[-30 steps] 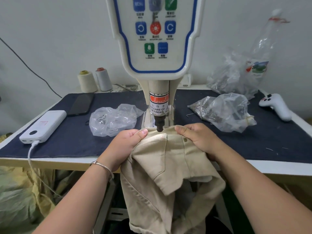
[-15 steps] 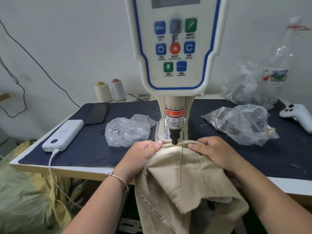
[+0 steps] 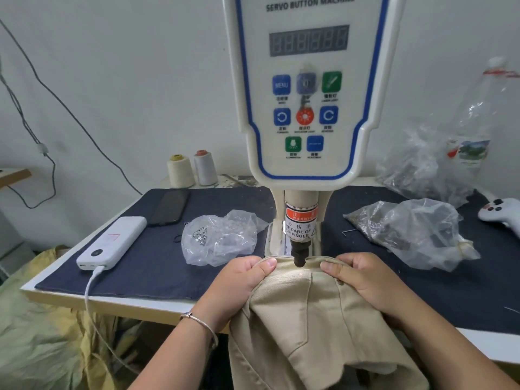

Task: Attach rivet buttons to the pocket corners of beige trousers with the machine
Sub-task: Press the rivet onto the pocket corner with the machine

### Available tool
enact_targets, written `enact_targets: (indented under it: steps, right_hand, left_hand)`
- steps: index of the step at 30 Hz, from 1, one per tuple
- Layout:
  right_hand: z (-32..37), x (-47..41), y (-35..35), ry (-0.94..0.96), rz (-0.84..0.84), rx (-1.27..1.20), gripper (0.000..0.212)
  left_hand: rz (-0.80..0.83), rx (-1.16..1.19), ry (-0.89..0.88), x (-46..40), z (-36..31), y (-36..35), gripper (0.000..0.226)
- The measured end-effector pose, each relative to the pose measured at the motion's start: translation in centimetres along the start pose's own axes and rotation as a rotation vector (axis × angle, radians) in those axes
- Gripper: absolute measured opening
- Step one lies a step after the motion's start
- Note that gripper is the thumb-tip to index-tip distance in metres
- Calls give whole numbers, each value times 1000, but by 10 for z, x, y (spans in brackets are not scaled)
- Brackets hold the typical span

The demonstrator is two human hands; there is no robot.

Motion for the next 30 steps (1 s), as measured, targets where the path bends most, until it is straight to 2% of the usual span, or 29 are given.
enact_targets:
  steps: [9,13,19,21,27,30]
  right_hand:
    - [-3,-3,-2,-30,10,-61,56]
    - [0,-2,-2,-62,41,-132,80]
    - [-4,-3,-2,-81,95,-195,87]
    - [-4,-3,-2,-82,124,-183,84]
    - [-7,-5,-1,-119,161,-236,49]
    - [-6,-5,-1,-130,141,-244,46]
  left_hand:
    - [5,55,34,-2,2,0,68]
    - [-2,89,44,-4,4,1,69]
    - [-14,100,31,-4,5,2,75]
    - [-20,98,29,-5,7,3,76]
    - [-1,114,28,-5,7,3,90]
    - [17,111,29,-5,6,2,88]
Point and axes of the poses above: each hand's wrist, its own x-axis away from the middle knuckle, its own y-axis out of the back of the hand, z = x × y, the point moved 4 cm from there along -x, towards the middle knuckle, and after that the axes turned 3 degrees about y, right-handed, at the moved point
